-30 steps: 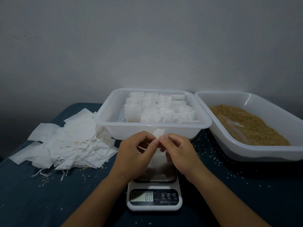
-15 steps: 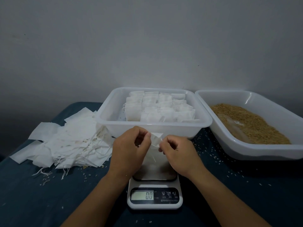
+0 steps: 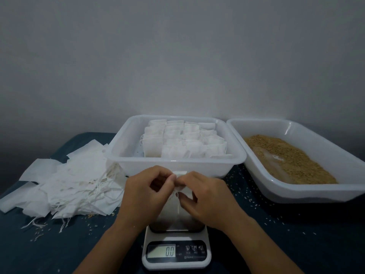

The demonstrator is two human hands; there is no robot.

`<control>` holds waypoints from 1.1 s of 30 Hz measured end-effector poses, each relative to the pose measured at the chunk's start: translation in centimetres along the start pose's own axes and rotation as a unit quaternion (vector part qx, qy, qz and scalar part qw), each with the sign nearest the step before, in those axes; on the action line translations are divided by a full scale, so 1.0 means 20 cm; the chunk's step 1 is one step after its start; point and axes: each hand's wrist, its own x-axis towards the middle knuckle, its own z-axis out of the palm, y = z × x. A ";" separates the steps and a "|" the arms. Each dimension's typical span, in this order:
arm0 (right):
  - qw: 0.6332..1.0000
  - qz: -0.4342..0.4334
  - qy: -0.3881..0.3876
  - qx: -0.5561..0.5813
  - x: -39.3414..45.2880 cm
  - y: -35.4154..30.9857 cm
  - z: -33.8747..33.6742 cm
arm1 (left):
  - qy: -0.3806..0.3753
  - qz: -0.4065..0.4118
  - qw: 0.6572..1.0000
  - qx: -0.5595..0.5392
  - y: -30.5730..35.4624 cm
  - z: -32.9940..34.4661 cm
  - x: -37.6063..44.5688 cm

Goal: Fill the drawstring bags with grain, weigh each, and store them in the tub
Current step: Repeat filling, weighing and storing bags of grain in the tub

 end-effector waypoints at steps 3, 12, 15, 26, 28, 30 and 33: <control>0.999 0.016 -0.037 0.010 0.00 0.00 -0.01 | -0.016 0.013 1.000 -0.022 0.01 0.00 0.00; 0.976 0.079 -0.043 0.197 0.02 -0.01 -0.07 | -0.256 -0.157 0.937 -0.181 0.03 -0.04 0.03; 0.967 0.098 -0.018 0.236 0.03 0.00 -0.10 | -0.347 -0.155 0.902 -0.205 0.08 -0.05 0.12; 0.953 0.079 -0.047 0.289 0.01 0.04 -0.24 | -0.458 -0.215 0.827 -0.244 0.13 -0.02 0.22; 0.963 0.082 -0.070 0.248 0.02 0.04 -0.24 | -0.452 -0.198 0.836 -0.241 0.11 -0.02 0.20; 0.965 0.082 -0.084 0.235 0.02 0.04 -0.24 | -0.448 -0.186 0.839 -0.246 0.10 -0.02 0.19; 0.964 0.071 -0.054 0.249 0.03 0.03 -0.26 | -0.422 -0.174 0.857 -0.238 0.09 -0.01 0.17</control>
